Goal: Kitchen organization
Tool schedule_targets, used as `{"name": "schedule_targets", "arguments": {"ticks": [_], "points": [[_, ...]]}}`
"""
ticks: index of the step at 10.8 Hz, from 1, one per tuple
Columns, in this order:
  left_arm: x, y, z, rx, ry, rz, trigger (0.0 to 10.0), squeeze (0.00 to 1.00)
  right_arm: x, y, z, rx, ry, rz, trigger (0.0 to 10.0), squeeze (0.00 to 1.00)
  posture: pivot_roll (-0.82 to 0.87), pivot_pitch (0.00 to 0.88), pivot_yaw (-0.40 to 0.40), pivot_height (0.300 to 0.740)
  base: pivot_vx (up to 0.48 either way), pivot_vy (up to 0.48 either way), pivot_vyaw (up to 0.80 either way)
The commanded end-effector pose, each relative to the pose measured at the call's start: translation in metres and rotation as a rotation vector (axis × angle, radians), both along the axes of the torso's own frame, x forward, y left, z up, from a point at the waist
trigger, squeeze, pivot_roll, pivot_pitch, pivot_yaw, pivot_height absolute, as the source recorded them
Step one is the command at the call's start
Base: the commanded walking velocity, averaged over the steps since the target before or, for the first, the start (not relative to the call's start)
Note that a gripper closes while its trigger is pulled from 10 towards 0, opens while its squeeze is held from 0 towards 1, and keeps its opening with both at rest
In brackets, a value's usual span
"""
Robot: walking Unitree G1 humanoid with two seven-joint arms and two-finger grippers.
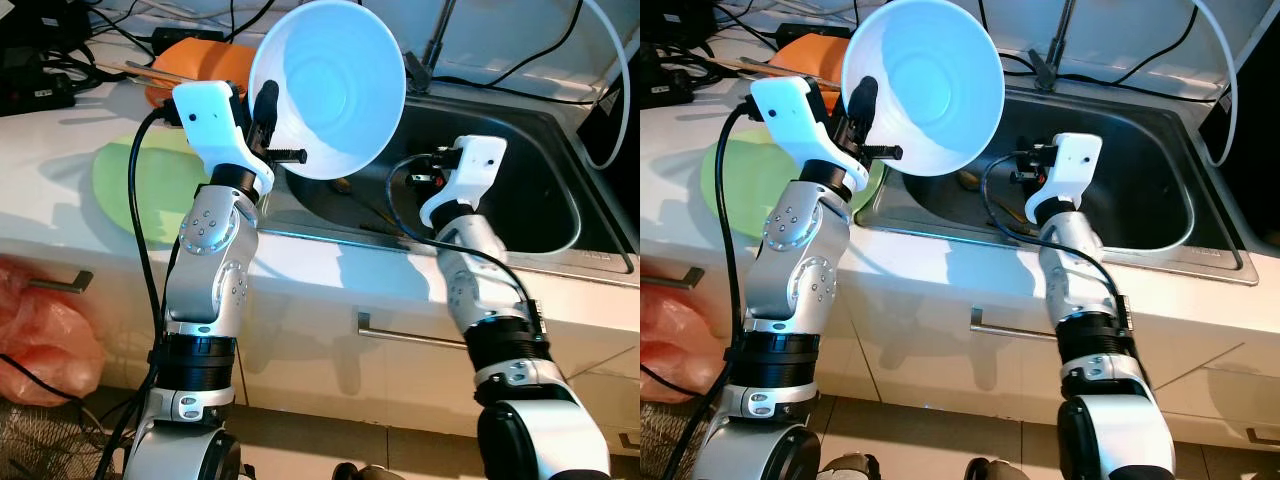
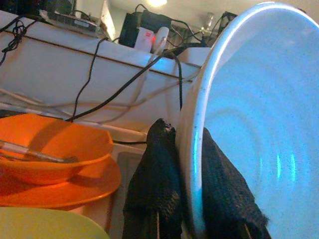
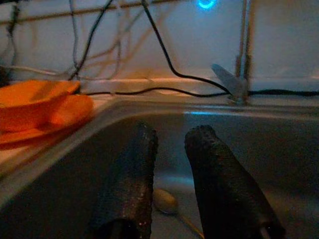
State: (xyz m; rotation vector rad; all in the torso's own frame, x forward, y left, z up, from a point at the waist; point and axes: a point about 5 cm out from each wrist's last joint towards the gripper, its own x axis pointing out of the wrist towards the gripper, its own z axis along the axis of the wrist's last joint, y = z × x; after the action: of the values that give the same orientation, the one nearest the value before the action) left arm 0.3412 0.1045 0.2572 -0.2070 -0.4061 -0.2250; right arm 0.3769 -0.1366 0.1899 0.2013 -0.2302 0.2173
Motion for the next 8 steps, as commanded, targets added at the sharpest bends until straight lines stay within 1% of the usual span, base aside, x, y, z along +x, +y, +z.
{"name": "schedule_targets", "arguments": {"ticks": [1, 2, 3, 5, 6, 7, 8], "points": [[-0.002, -0.006, 0.004, 0.016, -0.036, -0.014, 10.0, 0.00, -0.003, -0.010, 0.000, 0.011, 0.000, 0.012, 10.0, 0.00, 0.13, 0.091, -0.084, 0.740, 0.000, 0.000, 0.00], [-0.003, -0.006, 0.004, 0.015, -0.036, -0.011, 10.0, 0.00, -0.006, -0.014, -0.001, -0.005, -0.005, 0.035, 10.0, 0.06, 0.13, 0.090, -0.082, 0.740, 0.000, 0.000, 0.00], [-0.002, -0.006, 0.003, 0.017, -0.034, -0.011, 10.0, 0.00, -0.007, -0.018, -0.002, 0.002, 0.001, 0.031, 10.0, 1.00, 0.12, 0.090, -0.081, 0.740, 0.000, 0.000, 0.00], [-0.001, -0.006, 0.000, 0.032, -0.028, -0.008, 10.0, 0.00, -0.014, -0.029, -0.001, 0.041, 0.001, 0.077, 10.0, 1.00, 0.12, 0.087, -0.076, 0.740, 0.000, 0.000, 0.00], [-0.001, -0.005, -0.001, 0.033, -0.026, -0.007, 10.0, 0.00, -0.015, -0.030, 0.000, 0.050, -0.002, 0.097, 10.0, 1.00, 0.12, 0.085, -0.075, 0.740, 0.000, 0.000, 0.00], [-0.001, -0.006, -0.001, 0.033, -0.025, -0.009, 10.0, 0.00, -0.019, -0.029, 0.004, 0.097, -0.022, 0.154, 10.0, 1.00, 0.12, 0.085, -0.074, 0.740, 0.000, 0.000, 0.00], [-0.002, -0.007, -0.001, 0.034, -0.028, -0.011, 10.0, 0.00, -0.022, -0.026, 0.007, 0.116, -0.037, 0.203, 10.0, 1.00, 0.12, 0.086, -0.074, 0.740, 0.000, 0.000, 0.00]]}}
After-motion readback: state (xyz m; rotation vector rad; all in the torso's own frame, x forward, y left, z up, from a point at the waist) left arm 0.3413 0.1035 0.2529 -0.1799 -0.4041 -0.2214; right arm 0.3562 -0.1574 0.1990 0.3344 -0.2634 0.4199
